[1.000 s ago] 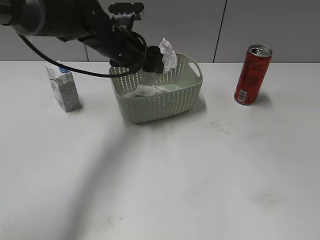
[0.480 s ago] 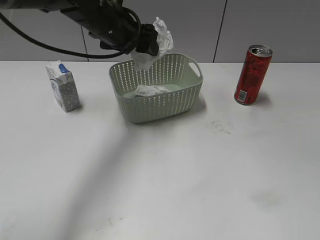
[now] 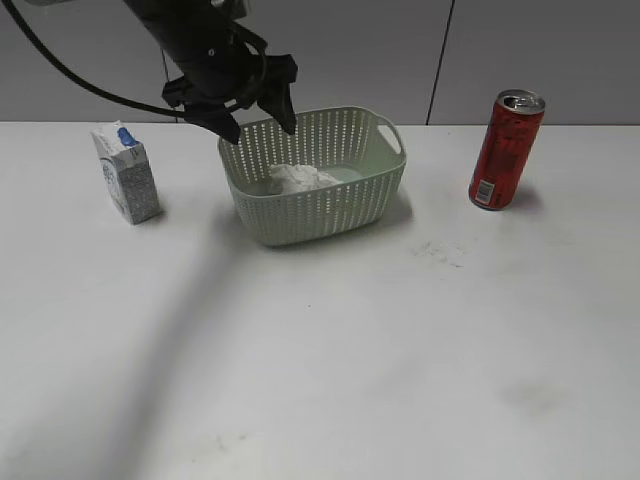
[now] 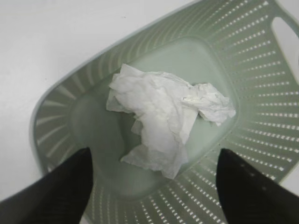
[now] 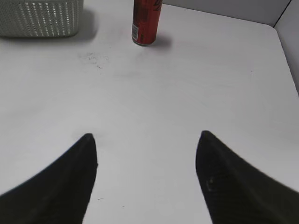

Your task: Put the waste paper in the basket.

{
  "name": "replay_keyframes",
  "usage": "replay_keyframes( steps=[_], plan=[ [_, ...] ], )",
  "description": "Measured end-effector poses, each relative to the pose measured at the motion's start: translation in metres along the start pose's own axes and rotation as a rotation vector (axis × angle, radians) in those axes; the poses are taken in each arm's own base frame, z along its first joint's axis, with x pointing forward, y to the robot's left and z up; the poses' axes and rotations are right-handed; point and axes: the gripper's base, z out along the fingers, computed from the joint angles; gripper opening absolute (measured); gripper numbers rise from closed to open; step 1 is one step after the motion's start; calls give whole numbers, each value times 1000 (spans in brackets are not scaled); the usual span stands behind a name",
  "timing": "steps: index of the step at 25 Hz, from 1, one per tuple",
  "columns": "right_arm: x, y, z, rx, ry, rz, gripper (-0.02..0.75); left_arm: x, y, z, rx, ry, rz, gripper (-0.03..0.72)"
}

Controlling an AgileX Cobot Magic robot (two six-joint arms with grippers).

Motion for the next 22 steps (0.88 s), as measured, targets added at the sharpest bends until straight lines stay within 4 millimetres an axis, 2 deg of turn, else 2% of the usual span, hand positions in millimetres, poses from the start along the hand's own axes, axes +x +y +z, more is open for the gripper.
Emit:
replay_keyframes(
  steps=[6, 11, 16, 22],
  plan=[
    [0, 0, 0, 0, 0, 0, 499, -10, -5, -18, -22, 42, 26, 622],
    [0, 0, 0, 0, 0, 0, 499, -15, 13, -37, -119, 54, 8, 615],
    [0, 0, 0, 0, 0, 0, 499, -21, 34, -72, -211, -11, -23, 607],
    [0, 0, 0, 0, 0, 0, 499, -25, 59, -126, -335, -107, -32, 596]
  ],
)
